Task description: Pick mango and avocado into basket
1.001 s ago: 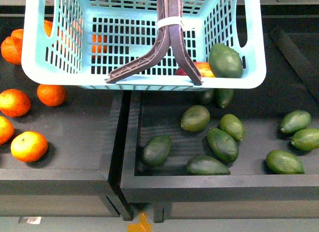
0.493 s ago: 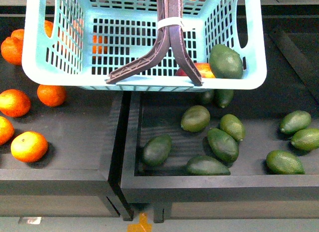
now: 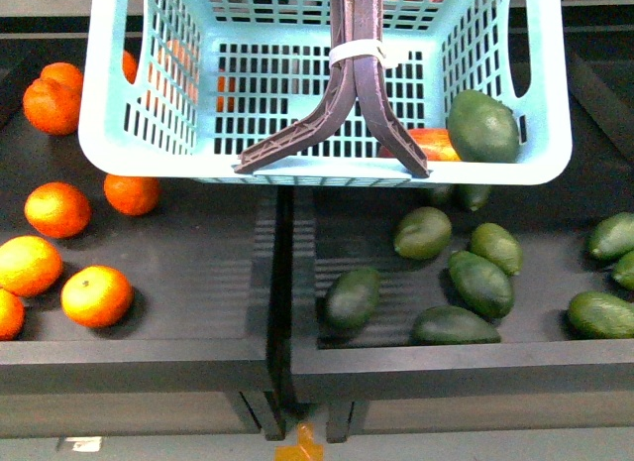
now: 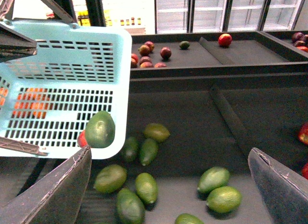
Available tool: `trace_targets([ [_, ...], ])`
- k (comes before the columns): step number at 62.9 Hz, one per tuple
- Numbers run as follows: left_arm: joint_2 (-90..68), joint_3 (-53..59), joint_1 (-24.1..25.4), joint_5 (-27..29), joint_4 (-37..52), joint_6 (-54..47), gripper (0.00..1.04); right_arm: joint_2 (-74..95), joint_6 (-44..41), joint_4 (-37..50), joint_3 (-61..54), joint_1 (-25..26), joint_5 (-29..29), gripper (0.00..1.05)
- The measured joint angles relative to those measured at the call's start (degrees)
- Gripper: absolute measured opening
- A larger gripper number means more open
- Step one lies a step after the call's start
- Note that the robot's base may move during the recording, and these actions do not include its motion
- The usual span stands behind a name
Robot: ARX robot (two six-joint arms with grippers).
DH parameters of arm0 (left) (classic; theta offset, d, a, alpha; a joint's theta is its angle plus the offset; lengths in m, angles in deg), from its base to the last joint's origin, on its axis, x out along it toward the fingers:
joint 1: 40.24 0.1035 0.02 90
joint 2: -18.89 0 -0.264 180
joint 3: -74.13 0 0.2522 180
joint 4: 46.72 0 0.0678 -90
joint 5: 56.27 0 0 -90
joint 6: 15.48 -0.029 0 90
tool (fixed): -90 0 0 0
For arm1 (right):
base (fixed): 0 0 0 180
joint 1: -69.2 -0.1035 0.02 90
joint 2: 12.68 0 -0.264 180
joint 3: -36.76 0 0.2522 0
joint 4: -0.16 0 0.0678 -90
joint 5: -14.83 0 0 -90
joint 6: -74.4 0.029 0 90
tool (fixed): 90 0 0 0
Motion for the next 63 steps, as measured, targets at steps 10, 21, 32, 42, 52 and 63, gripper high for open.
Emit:
trace_targets([
  [10, 0.0, 0.0, 0.17, -0.24, 0.0, 0.26, 0.12, -0.09, 0.0, -0.04, 0.0, 0.02, 0.09, 0.96],
  [21, -0.02, 0.02, 0.7, 1.31, 0.0, 0.0, 0.12, 0.0, 0.0, -0.07, 0.0, 0.02, 0.31, 0.96],
  [32, -0.04, 0.0, 1.09, 1.62, 0.0, -0.35, 0.12, -0.04, 0.0, -0.09, 0.0, 0.02, 0.15, 0.96],
  [42, -0.04, 0.0, 0.85, 0.83, 0.0, -0.15, 0.12, -0.04, -0.02, -0.07, 0.0, 0.02, 0.17, 0.96],
  [52, -0.04, 0.0, 0.83, 0.81, 0.0, 0.17, 0.12, 0.0, 0.0, -0.07, 0.0, 0.02, 0.2, 0.96],
  [63, -0.04, 0.0, 0.83, 1.22, 0.0, 0.15, 0.12, -0.07, 0.0, -0.11, 0.0, 0.02, 0.24, 0.96],
])
